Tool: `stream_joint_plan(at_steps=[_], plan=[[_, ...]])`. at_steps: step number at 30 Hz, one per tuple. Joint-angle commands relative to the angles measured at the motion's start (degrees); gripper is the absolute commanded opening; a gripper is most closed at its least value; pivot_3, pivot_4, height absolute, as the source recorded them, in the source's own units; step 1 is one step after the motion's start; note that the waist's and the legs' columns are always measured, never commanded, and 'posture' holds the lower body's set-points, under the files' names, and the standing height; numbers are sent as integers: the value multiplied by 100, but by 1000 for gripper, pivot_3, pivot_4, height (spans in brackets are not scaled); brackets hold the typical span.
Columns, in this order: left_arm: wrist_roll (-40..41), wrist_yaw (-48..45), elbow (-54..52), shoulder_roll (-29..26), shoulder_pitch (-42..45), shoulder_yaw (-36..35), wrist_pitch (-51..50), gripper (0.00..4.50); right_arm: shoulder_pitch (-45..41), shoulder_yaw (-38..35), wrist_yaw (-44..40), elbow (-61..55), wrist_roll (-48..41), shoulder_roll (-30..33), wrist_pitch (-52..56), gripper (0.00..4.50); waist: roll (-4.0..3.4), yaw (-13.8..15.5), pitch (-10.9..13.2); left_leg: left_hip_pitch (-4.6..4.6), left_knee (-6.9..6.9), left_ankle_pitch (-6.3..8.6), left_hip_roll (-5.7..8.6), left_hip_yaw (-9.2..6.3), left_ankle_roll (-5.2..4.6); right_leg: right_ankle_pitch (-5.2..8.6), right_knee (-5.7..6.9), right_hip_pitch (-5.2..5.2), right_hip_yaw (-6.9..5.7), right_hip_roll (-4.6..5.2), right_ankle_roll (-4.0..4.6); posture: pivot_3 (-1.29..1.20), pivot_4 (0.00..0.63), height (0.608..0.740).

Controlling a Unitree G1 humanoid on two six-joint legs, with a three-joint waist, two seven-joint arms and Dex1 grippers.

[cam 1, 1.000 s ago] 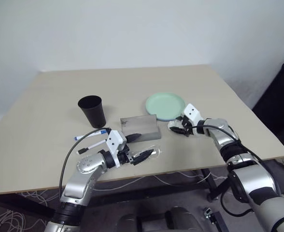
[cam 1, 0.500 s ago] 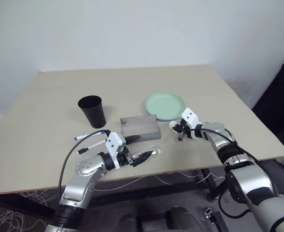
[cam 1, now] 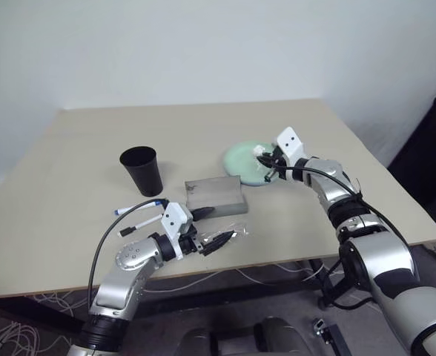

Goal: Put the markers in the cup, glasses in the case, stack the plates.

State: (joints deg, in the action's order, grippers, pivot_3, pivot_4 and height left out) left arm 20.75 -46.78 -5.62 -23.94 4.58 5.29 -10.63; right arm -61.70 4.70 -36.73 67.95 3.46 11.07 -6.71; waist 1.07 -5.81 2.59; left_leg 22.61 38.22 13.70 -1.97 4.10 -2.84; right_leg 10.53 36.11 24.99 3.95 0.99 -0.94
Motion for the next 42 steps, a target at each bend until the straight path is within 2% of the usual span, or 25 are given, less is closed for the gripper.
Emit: stream_joint_plan(at_steps=[1,6,12,17,20,25,31,36,42], plan=[[-16,23,-166,-15,93,-101,91,4500,-355,-146,370,201,10,-49,-124,988,0,1,0,1,0,0,0,0,0,0,0,1,1,0,0,0,0,740],[-5,64,-252,-27,-7,-142,74,4500,-389,-284,669,304,-67,-80,-302,2598,0,0,0,2,-1,0,1,0,0,0,-2,1,1,0,-1,0,0,740],[-7,102,-330,-36,-76,-132,51,4500,-252,-373,580,235,-73,-9,-429,2598,-1,-2,0,0,-2,0,0,-1,-1,0,0,1,1,-1,-1,0,0,740],[-180,-37,-82,-299,200,-96,-3,4500,422,-331,-282,-321,-176,263,-628,2598,0,22,-1,1,-2,0,1,-2,-1,0,-3,-2,-3,-1,-1,0,0,740],[-216,-252,145,-529,529,-79,-89,4500,1278,-160,-1115,-1217,-256,515,-838,2598,-1,24,-1,-2,-2,0,4,-5,-1,1,-13,-12,-6,-1,-3,0,0,740],[-186,-818,571,-878,1240,16,-349,4500,2370,-215,-1757,-2746,-664,791,-368,2598,-7,-7,2,-2,-2,0,4,-4,-2,-6,-18,-14,-5,-2,-17,0,0,740],[-446,-2074,1361,-1317,2175,552,-376,4500,3135,-152,-1799,-3899,-846,905,132,2598,-8,-2,1,-12,1,-1,2,-5,0,-1,-1,-13,-7,-7,-3,0,0,740],[-565,-2429,1730,-1332,2474,668,-293,4500,3313,-117,-1737,-4225,-861,925,309,2598,-8,14,1,-4,3,-1,6,-2,-1,-1,-9,-10,-5,-2,-4,0,0,740],[-1023,-3520,2806,-1367,3383,1234,-272,4500,3581,-113,-1225,-4494,-846,599,346,2598,-1,23,1,3,2,-1,4,-6,-1,0,-11,-3,-10,-8,-3,0,0,740]])
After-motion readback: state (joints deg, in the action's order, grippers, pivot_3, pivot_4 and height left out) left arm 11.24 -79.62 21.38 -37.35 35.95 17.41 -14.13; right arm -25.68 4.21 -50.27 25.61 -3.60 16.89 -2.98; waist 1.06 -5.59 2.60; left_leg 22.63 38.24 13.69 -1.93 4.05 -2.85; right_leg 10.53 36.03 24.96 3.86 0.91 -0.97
